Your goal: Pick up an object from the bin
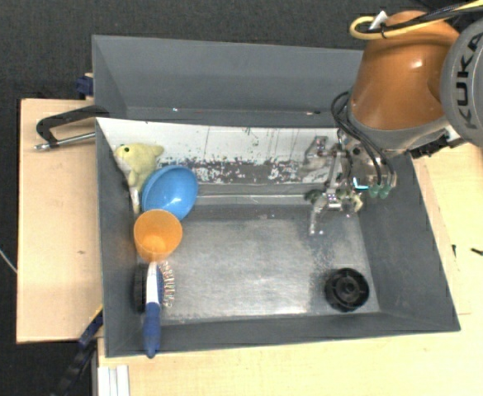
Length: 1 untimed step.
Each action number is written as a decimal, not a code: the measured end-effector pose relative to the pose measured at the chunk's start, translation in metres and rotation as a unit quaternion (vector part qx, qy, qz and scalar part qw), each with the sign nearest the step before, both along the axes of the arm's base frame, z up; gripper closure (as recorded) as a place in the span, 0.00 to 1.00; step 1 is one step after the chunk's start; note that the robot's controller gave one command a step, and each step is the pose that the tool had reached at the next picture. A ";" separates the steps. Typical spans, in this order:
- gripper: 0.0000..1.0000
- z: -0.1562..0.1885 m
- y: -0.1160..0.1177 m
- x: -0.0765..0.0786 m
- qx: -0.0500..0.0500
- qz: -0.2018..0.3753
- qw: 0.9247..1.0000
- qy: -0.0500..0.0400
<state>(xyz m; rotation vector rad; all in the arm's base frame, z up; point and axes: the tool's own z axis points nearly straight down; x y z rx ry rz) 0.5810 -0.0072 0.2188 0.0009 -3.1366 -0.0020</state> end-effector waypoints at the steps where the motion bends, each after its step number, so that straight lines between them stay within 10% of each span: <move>1: 0.00 -0.146 0.038 -0.002 0.001 0.008 1.000 -0.007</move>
Offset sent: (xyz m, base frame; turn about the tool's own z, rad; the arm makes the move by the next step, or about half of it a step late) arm -0.0045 0.0365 -0.1488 -0.0144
